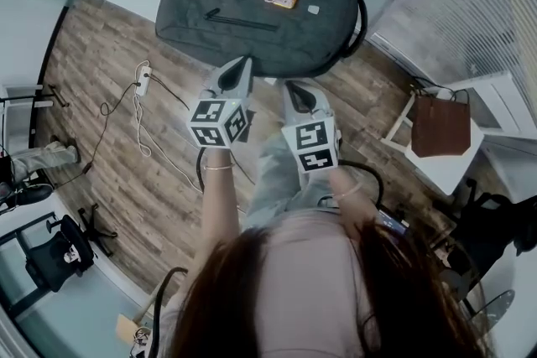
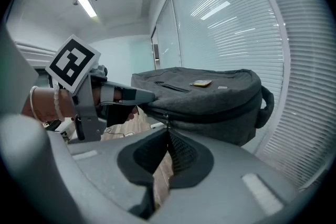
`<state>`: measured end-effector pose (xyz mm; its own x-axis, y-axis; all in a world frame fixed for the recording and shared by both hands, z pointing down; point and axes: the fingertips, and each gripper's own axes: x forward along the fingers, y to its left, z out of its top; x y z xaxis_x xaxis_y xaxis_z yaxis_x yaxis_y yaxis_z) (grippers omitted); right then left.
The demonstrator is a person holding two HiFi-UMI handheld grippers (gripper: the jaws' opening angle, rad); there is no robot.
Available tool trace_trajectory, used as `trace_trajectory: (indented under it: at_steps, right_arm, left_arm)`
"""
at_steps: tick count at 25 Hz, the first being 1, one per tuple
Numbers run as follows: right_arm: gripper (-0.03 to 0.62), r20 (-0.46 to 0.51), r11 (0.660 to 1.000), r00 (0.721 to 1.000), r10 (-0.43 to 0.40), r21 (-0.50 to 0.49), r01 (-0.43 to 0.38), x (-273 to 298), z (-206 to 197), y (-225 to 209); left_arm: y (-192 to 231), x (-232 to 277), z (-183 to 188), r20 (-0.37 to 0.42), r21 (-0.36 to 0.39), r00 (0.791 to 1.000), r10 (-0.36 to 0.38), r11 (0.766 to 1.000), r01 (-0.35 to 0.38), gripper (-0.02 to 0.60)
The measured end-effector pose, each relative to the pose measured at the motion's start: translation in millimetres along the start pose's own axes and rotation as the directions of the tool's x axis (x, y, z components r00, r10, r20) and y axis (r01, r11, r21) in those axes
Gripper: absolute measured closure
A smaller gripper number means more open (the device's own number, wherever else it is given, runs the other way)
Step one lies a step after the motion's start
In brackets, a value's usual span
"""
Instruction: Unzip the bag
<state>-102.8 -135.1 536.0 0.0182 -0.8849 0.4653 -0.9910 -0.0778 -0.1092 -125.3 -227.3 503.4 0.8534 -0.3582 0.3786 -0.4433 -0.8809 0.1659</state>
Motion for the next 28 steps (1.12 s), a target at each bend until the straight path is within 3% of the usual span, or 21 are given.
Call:
trace_trajectory:
  at_steps: [15, 28]
  right_arm:
    - [0.589, 0.004, 0.998, 1.000, 0.029, -0.061, -0.029, -10.9, 0.0, -11.7]
    - [0.589, -0.011, 0.995, 1.000, -0.001, -0.096, 0.000, -23.1, -0.7, -30.3]
  left_arm:
    - [0.8, 0.6, -0.5, 0.015, -0.008, 1.000, 0.026, 1.000, -0.026, 0.574]
    - [0.0, 0.4, 0.4, 0.022, 0.008, 0.999, 0.039, 0.999, -0.039, 0.574]
